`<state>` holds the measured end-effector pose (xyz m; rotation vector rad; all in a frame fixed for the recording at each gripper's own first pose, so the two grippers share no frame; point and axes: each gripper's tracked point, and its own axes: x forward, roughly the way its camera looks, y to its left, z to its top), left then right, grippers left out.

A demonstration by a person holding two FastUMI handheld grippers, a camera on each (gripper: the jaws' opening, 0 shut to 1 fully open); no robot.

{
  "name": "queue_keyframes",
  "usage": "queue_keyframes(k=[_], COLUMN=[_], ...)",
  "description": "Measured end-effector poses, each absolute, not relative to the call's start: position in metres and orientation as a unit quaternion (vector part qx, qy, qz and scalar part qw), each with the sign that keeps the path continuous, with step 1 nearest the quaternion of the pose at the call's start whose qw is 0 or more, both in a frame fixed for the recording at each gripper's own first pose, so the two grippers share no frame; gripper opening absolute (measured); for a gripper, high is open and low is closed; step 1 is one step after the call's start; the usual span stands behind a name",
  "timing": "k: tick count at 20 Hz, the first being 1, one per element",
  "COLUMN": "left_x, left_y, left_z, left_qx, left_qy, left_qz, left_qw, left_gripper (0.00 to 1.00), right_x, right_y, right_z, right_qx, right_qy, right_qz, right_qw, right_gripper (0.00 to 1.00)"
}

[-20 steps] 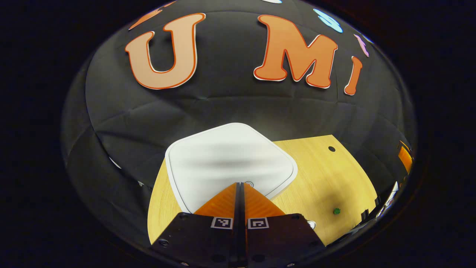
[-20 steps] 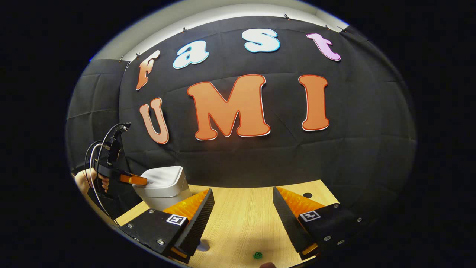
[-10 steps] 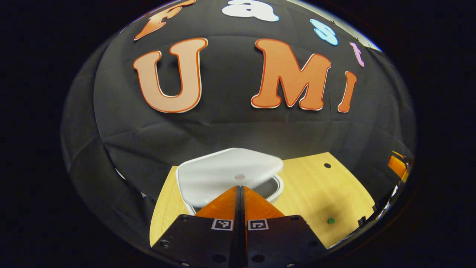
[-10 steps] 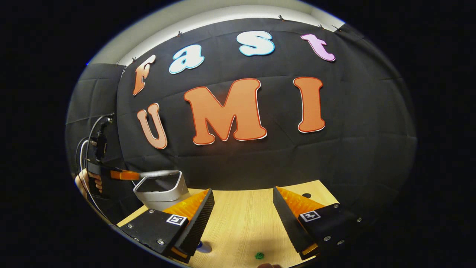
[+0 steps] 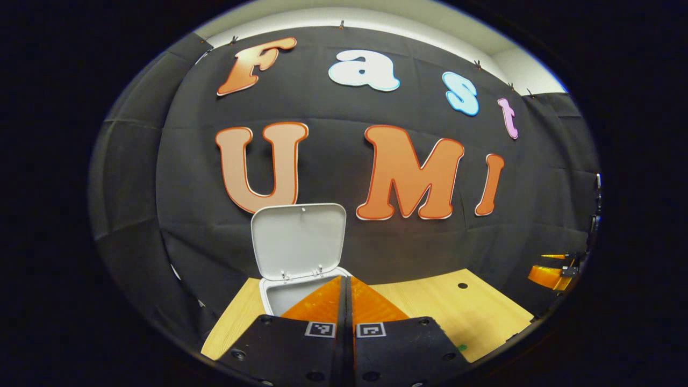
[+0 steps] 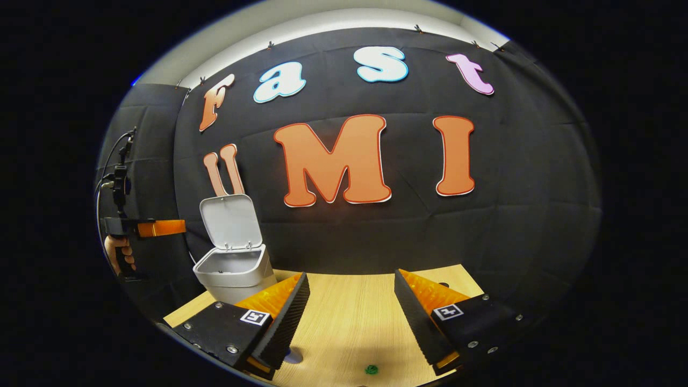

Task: Press the lid of the desktop garbage bin to open it, pick up the crumpled paper on the desktop and throw it into the bin, then pick up the pop can on the desktop and drop it into the bin, and finally close the garbage bin lid.

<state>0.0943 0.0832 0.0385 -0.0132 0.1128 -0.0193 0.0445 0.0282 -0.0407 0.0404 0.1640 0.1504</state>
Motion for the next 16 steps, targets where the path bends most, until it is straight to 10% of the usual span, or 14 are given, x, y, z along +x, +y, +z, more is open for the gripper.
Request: queue_keyframes(k=[12, 16], left_x=[0.075, 0.076], left_y=[0.069, 0.051], left_z=[0.028, 0.021], left_qx=[0.010, -0.005], left_qy=[0.034, 0.034], left_qz=[0.027, -0.001], left_qw=[0.999, 0.999], left_gripper=[0.04, 0.53], right_x=[0.048, 0.050], right_y=[0.027, 0.026], right_z=[-0.045, -0.047], right_qx=[0.020, 0.022], right_qy=[0.084, 0.087], right_qz=[0.077, 0.077], right_qw=[0.993, 0.993], right_gripper=[0.94, 0.94])
